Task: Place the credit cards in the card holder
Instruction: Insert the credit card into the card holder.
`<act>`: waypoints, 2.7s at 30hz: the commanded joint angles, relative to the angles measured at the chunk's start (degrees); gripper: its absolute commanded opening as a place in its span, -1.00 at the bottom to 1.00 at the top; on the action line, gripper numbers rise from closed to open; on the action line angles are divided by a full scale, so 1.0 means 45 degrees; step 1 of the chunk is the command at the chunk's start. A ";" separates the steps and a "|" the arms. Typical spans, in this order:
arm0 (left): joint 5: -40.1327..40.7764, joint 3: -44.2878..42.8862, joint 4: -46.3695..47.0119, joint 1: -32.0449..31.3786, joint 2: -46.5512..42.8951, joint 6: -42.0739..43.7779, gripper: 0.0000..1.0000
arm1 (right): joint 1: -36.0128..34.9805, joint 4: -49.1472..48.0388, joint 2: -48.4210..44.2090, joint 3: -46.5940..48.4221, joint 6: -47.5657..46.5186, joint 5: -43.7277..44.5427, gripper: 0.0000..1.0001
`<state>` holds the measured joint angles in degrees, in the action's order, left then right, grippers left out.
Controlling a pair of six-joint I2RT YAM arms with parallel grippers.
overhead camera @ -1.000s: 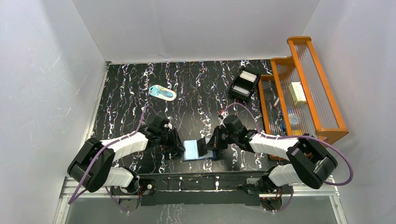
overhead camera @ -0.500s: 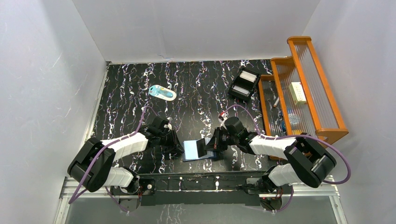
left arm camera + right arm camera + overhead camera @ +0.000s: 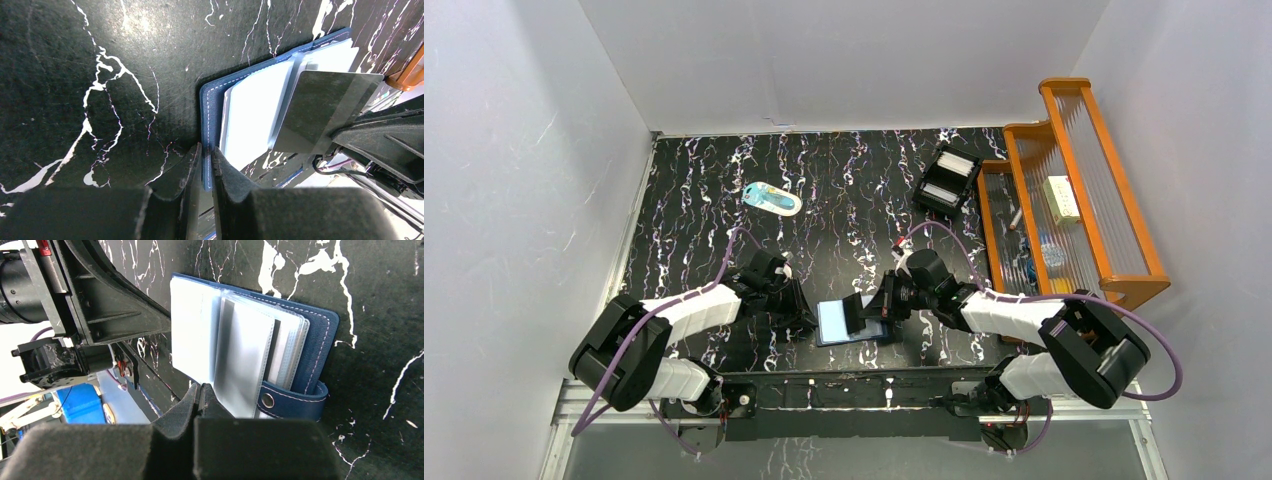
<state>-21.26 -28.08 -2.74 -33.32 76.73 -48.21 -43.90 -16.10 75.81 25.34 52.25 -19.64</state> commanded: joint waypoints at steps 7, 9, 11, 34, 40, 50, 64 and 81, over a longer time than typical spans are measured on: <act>-0.0120 0.0197 -0.0172 0.0001 0.0078 0.0048 -0.74 | -0.0030 -0.0649 0.0645 -0.0026 -0.0411 -0.0033 -1.00; -0.0119 0.0189 -0.0174 -0.0003 0.0097 0.0034 -0.74 | -0.0030 -0.0675 0.0789 -0.0041 -0.0410 -0.0062 -1.00; -0.0139 0.0190 -0.0153 -0.0013 0.0116 0.0048 -0.74 | -0.0039 -0.0745 0.0897 -0.0082 -0.0390 -0.0121 -1.00; -0.0208 0.0191 -0.0112 -0.0005 0.0254 0.0080 -0.75 | 0.0054 -0.3234 0.1686 -0.0948 0.0858 -0.0461 -1.00; -0.0228 0.0189 -0.0098 -0.0002 0.0288 0.0070 -0.74 | 0.0054 -0.3381 0.1626 -0.1039 0.1333 -0.0636 -0.94; -0.0257 0.0124 -0.0094 -0.0012 0.0312 0.0049 -0.74 | 0.0082 0.1561 0.1708 0.1011 -0.0590 0.0312 -0.46; -0.0217 0.0291 0.0004 0.0001 0.0137 -0.0098 -0.74 | -0.0123 0.3057 0.1473 0.2047 -0.1475 0.1189 -0.19; -0.0296 0.0388 0.0239 -0.0013 0.0137 -0.0206 -0.74 | -0.1550 0.1976 0.3290 0.3286 -0.1421 0.0684 -0.23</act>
<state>-22.76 -27.44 -0.43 -33.32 77.47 -49.12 -49.84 -6.11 89.21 38.70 46.50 -16.01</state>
